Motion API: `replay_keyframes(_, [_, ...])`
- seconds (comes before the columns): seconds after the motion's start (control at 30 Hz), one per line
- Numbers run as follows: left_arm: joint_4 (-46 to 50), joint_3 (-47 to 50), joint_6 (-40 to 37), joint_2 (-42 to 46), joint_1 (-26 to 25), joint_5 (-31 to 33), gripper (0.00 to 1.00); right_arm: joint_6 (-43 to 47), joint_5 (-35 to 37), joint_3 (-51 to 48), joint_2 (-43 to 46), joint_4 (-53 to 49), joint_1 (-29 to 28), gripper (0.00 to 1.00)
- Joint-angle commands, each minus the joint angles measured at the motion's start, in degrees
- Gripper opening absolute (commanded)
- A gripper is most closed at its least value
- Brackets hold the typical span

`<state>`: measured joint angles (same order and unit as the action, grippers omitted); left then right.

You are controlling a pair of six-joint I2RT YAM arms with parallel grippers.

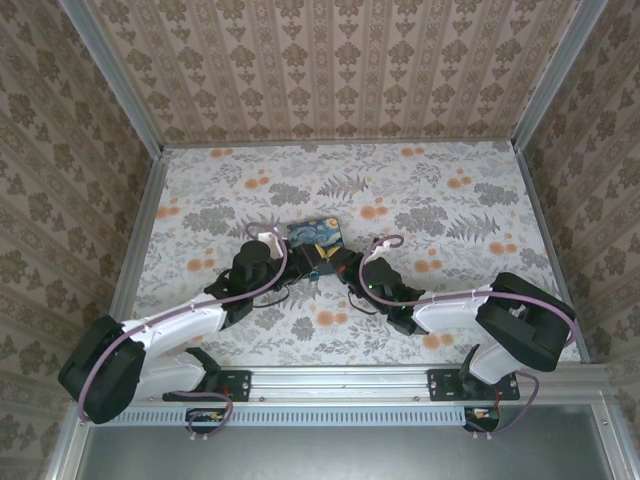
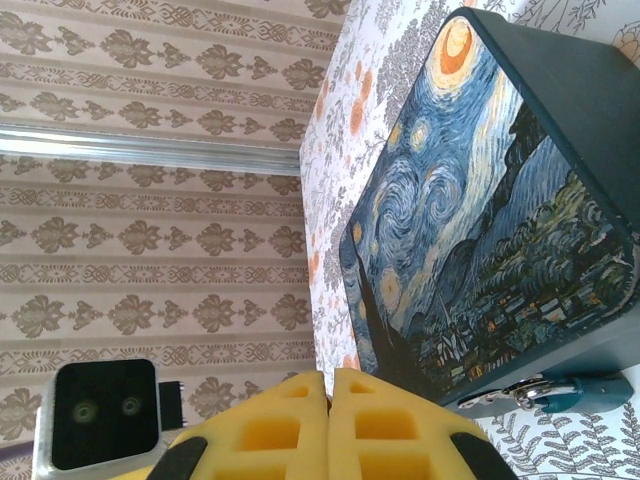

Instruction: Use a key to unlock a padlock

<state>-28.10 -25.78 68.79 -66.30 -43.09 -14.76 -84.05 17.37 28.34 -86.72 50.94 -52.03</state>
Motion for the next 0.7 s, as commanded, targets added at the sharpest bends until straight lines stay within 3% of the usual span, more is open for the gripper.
replay_keyframes(0.0, [-2.52, -1.91, 0.19, -0.66, -0.33, 0.56, 0.38, -1.42, -0.22, 1.72, -1.16, 2.72, -0.36, 0.0])
replay_keyframes(0.67, [-1.5, -1.19, -0.32, -2.32, -0.55, 2.39, 0.33, -1.2, -0.35, 0.39, -0.31, 3.41, -0.35, 0.0])
